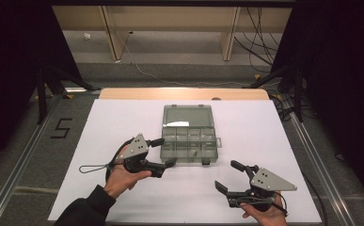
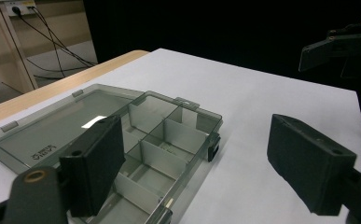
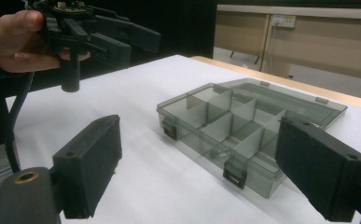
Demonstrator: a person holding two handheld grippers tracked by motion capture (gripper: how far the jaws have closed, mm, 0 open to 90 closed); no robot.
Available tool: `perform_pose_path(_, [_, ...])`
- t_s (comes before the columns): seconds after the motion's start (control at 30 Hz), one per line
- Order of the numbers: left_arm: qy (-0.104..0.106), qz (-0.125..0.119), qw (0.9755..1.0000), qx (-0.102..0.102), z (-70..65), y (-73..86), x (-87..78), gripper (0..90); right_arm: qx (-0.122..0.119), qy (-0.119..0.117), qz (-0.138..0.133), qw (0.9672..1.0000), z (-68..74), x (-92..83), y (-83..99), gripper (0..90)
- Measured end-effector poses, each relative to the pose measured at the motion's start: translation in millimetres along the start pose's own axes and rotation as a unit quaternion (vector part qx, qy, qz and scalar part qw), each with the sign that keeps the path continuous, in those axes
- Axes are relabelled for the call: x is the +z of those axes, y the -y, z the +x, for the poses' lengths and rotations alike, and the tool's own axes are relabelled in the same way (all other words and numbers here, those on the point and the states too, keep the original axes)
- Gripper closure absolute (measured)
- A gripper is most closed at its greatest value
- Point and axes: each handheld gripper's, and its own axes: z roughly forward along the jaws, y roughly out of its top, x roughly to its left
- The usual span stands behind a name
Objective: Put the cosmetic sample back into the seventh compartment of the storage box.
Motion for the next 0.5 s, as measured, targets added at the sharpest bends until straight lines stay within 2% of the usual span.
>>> perform_pose_path(0.17, [-0.002, 0.001, 1.0, 0.007, -1.8, 4.7, -5.6, 18.5, 0.006, -0.001, -0.002, 1.0, 0.9, 0.1, -0.1, 15.8])
perform_pose_path(0.23, [-0.001, 0.0, 1.0, 0.005, -2.2, 5.6, -7.3, 18.1, -0.001, 0.006, 0.006, 1.0, 0.4, -1.5, -0.7, 15.8])
perform_pose_path(0.27, [-0.002, 0.0, 1.0, 0.008, -2.1, 6.0, -8.4, 18.0, 0.005, 0.0, -0.001, 1.0, 0.9, -0.1, -0.2, 15.7])
perform_pose_path(0.47, [-0.004, -0.005, 1.0, 0.003, -2.7, 10.0, -14.9, 17.8, 0.0, 0.006, 0.007, 1.0, 0.7, -1.4, -0.8, 15.8])
perform_pose_path(0.5, [-0.003, -0.004, 1.0, 0.001, -2.7, 11.3, -15.6, 17.6, 0.002, 0.002, 0.0, 1.0, 0.7, -0.1, -0.2, 15.8])
